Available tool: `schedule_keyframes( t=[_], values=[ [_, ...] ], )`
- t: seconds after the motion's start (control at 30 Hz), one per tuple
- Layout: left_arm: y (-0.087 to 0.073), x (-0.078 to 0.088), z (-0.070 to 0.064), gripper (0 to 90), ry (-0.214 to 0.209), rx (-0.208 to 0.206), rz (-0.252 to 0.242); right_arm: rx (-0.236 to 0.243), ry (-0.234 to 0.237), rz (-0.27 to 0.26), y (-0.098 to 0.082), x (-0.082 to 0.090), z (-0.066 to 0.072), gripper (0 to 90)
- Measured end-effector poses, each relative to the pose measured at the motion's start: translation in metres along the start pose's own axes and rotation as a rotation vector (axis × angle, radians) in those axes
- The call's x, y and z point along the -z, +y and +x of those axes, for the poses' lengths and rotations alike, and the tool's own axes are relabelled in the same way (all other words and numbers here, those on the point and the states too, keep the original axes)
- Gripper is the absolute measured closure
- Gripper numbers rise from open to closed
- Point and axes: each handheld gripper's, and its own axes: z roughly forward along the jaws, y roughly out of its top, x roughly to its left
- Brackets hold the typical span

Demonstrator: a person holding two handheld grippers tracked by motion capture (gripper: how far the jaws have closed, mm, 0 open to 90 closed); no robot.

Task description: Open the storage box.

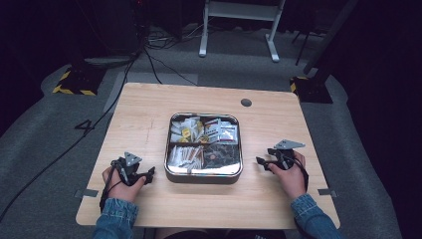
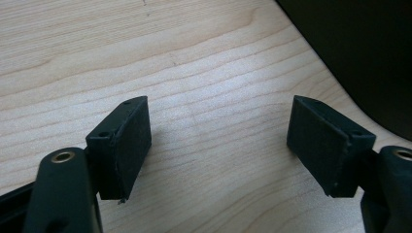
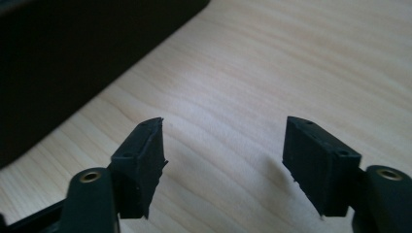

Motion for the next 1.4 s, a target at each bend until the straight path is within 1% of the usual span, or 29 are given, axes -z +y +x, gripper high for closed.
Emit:
schedule_keyframes(
  t=[0.07,0.13,0.2,0.27,0.3,0.37,0.53,0.63,0.73,0.77,0.8,0.87,0.9,0.93,1.07,1.1,1.13,1.17,1.27,1.4],
  values=[
    [0.000,0.000,0.000,24.6,0.000,0.000,0.000,0.004,0.001,-0.014,0.007,0.005,0.002,31.3],
    [0.000,0.000,0.001,24.5,-0.004,-0.004,0.001,0.001,0.022,-0.034,0.017,0.012,0.004,31.6],
    [0.001,-0.001,0.001,24.2,-0.009,-0.006,0.000,0.005,0.038,-0.036,0.028,0.019,0.008,32.2],
    [0.002,-0.002,0.002,24.1,-0.013,-0.007,0.001,0.001,0.071,-0.042,0.041,0.025,0.014,33.2],
    [0.002,-0.002,0.002,24.1,-0.012,-0.007,0.001,0.003,0.080,-0.046,0.046,0.026,0.016,33.3],
    [0.002,-0.002,0.002,24.1,-0.011,-0.008,0.001,-0.002,0.114,-0.055,0.056,0.028,0.021,34.1],
    [0.002,-0.002,0.001,24.1,-0.011,-0.008,0.001,0.012,0.161,-0.066,0.078,0.027,0.035,34.5],
    [0.002,-0.002,0.002,24.1,-0.011,-0.008,0.001,0.020,0.199,-0.069,0.091,0.023,0.045,35.5],
    [0.003,-0.003,0.002,24.1,-0.012,-0.009,0.000,0.039,0.221,-0.067,0.103,0.019,0.054,36.4],
    [0.003,-0.003,0.002,24.1,-0.012,-0.009,0.000,0.039,0.221,-0.067,0.103,0.019,0.054,36.4],
    [0.003,-0.003,0.002,24.1,-0.013,-0.011,0.000,0.055,0.240,-0.062,0.111,0.015,0.062,37.2],
    [0.003,-0.003,0.002,24.1,-0.013,-0.011,0.000,0.070,0.253,-0.057,0.117,0.011,0.069,37.4],
    [0.003,-0.003,0.002,24.2,-0.013,-0.011,0.000,0.070,0.253,-0.057,0.117,0.011,0.069,37.4],
    [0.003,-0.003,0.002,24.2,-0.012,-0.012,0.000,0.096,0.266,-0.047,0.124,0.005,0.078,37.4],
    [0.003,-0.003,0.001,24.2,-0.011,-0.012,0.000,0.128,0.285,-0.028,0.134,-0.012,0.092,37.4],
    [0.003,-0.003,0.001,24.2,-0.011,-0.012,0.000,0.128,0.285,-0.028,0.134,-0.012,0.092,37.4],
    [0.003,-0.003,0.001,24.3,-0.010,-0.010,0.000,0.145,0.304,-0.001,0.139,-0.022,0.101,41.4],
    [0.003,-0.003,0.001,24.3,-0.010,-0.010,0.000,0.152,0.309,0.007,0.140,-0.025,0.104,41.8],
    [0.003,-0.003,0.001,24.3,-0.010,-0.009,0.000,0.181,0.305,0.026,0.145,-0.036,0.113,42.5],
    [0.003,-0.003,0.001,24.2,-0.011,-0.009,-0.001,0.198,0.308,0.037,0.148,-0.048,0.121,43.1]
  ],
)
